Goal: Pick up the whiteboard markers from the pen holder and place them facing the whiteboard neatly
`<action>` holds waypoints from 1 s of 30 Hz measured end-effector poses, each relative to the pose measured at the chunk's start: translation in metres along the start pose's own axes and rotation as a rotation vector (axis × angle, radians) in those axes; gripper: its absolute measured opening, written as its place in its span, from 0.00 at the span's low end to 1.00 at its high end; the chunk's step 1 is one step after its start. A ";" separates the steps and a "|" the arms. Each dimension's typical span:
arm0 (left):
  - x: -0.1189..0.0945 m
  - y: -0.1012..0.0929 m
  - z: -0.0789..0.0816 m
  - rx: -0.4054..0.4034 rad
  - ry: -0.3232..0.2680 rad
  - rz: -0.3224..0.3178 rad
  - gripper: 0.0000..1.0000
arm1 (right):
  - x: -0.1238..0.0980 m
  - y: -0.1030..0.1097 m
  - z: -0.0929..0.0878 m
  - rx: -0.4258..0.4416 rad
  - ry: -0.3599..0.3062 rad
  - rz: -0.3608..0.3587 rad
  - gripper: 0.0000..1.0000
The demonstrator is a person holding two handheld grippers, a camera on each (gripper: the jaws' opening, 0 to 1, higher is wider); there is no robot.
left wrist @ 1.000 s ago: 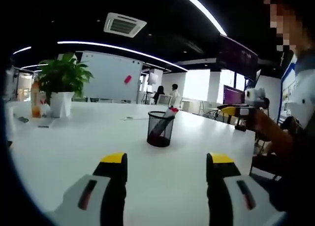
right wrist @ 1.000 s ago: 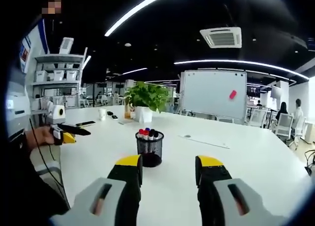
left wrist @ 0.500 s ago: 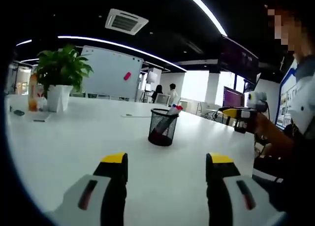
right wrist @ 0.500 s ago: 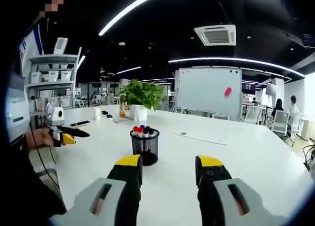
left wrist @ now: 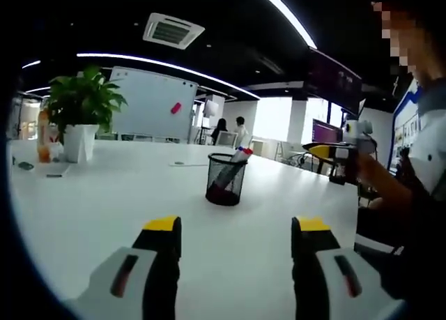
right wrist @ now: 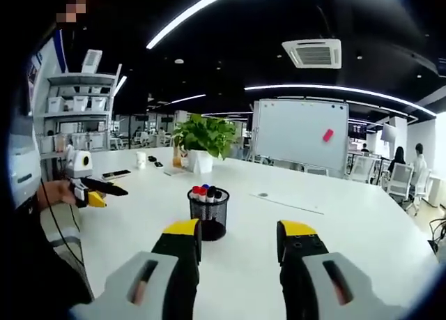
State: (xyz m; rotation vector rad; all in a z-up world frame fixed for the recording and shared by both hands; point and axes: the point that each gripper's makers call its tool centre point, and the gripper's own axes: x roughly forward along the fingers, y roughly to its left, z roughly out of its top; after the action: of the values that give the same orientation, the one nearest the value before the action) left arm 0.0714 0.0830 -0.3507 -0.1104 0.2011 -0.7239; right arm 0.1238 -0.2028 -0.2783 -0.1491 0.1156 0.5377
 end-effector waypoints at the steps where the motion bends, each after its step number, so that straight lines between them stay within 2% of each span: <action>1: -0.002 0.001 -0.001 -0.002 0.000 0.005 0.65 | 0.002 0.000 0.000 -0.002 0.000 0.003 0.46; 12: -0.013 0.000 0.009 0.010 -0.026 0.031 0.65 | 0.005 0.003 0.001 -0.036 0.015 0.033 0.46; 21: -0.011 -0.012 0.008 -0.021 -0.035 0.006 0.66 | 0.001 0.006 0.004 0.004 -0.015 0.041 0.46; 30: -0.014 -0.015 0.010 -0.042 -0.048 0.010 0.66 | 0.001 0.006 0.004 0.032 -0.024 0.053 0.46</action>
State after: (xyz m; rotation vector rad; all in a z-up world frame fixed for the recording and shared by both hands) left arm 0.0535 0.0814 -0.3365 -0.1663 0.1704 -0.7068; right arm 0.1219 -0.1964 -0.2755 -0.1086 0.1048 0.5899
